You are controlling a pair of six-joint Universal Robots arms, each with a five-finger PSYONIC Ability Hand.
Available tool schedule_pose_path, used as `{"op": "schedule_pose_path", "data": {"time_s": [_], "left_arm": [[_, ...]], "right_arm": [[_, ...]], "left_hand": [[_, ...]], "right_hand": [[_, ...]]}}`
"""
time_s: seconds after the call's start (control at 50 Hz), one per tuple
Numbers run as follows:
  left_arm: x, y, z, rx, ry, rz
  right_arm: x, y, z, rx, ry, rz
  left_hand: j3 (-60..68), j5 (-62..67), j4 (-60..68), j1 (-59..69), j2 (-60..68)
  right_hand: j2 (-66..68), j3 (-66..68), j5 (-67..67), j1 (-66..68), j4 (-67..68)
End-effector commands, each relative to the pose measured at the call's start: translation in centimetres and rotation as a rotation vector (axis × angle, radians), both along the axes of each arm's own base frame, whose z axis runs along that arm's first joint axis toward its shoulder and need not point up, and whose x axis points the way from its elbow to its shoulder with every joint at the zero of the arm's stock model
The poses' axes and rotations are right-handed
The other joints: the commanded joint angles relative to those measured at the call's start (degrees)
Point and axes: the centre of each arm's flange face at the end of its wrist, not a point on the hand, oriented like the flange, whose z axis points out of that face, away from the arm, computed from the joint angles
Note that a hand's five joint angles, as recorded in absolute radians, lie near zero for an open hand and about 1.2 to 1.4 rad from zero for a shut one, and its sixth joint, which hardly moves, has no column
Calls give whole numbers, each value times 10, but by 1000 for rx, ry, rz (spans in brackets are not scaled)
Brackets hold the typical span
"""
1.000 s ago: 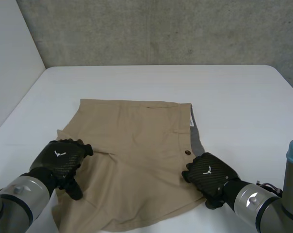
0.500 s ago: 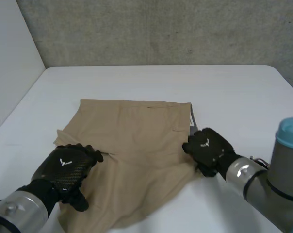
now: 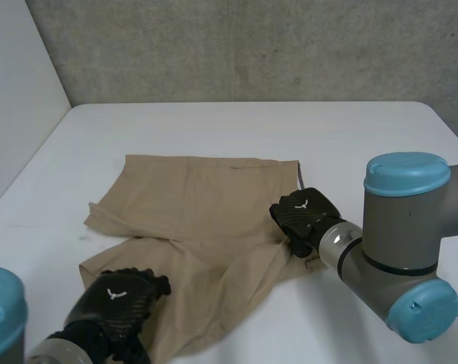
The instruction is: Fold the shorts.
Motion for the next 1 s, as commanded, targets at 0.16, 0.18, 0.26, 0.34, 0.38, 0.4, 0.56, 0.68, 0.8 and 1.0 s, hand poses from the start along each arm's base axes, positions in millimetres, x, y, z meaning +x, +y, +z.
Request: {"op": "schedule_pose_path", "data": {"time_s": [0.16,0.18,0.26,0.34,0.38,0.4,0.56,0.68,0.8,1.0], "left_arm": [[-10,1,-19,31,-57,1],[-11,1,-20,31,-62,3],[-15,0,-27,15,-81,11],[-17,-3,-32,-1,-97,30],[-17,-3,-32,-8,-102,38],[-18,-4,-31,-20,-100,45],[-25,-17,-5,-143,-33,84],[-14,-75,14,-235,-49,205],[-30,-152,33,-436,-134,91],[-50,-269,32,-636,-190,107]], "right_arm": [[4,-3,-2,12,-25,-29],[5,-4,-2,11,-26,-29],[5,-4,-2,12,-27,-29],[4,-5,0,6,-30,-32],[4,-5,2,3,-33,-33],[4,-5,2,3,-33,-36],[2,-11,9,-31,-25,-66],[6,-18,15,-58,-40,-65],[17,-34,20,-110,-68,-59],[48,-87,14,-334,-140,-61]], "left_hand": [[81,79,81,88,82],[86,84,86,93,87],[126,125,126,133,128],[207,205,207,214,208],[279,277,279,286,280],[400,398,399,406,401],[572,570,572,579,573],[572,570,572,579,573],[572,570,572,579,573],[572,570,572,579,573]], "right_hand": [[123,123,131,242,117],[123,123,131,242,117],[123,123,131,242,117],[123,123,131,242,117],[123,123,131,242,117],[123,123,131,242,117],[123,123,131,242,117],[123,123,131,242,117],[123,123,131,242,117],[123,123,131,242,117]]}}
